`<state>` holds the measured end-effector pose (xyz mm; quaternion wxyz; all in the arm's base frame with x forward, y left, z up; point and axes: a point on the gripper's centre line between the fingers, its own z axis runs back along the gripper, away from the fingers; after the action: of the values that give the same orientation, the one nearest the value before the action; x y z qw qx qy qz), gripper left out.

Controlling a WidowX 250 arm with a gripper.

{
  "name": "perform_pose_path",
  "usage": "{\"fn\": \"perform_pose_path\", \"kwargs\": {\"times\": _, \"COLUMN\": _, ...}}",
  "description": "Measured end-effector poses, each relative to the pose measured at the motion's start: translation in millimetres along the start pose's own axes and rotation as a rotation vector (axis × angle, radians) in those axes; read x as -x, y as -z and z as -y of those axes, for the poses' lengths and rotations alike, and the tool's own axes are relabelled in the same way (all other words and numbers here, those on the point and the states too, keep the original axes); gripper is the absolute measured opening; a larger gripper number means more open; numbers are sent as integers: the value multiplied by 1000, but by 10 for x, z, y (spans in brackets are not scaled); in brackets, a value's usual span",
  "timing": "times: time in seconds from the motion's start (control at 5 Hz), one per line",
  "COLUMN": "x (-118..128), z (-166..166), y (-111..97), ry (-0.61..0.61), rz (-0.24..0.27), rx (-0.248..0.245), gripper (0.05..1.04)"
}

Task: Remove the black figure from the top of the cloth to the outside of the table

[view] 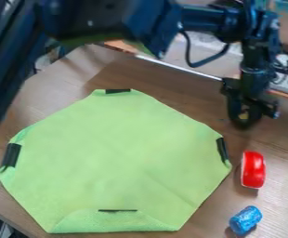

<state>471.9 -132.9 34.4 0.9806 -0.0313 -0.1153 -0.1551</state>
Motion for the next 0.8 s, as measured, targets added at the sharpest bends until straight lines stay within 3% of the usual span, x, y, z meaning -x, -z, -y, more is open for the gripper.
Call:
{"fn": "perform_pose_path", "kwargs": {"times": 0.2, "x": -30, "z": 171, "y": 10, "ry": 34, "rz": 5, "rx": 12, "gripper": 567}}
{"fn": "perform_pose_path", "kwargs": {"times": 0.4, "x": -29, "z": 209, "y": 5, "ry": 42, "rz": 4, "rx": 40, "gripper": 867}}
{"fn": "perform_pose_path", "kwargs": {"times": 0.6, "x": 17, "z": 128, "y": 6, "ry": 34, "rz": -16, "rx": 59, "gripper": 1007}}
{"fn": "perform_pose_path", "kwargs": {"times": 0.8, "x": 75, "z": -2, "y": -303, "ry": 67, "rz": 17, "rx": 99, "gripper": 1001}}
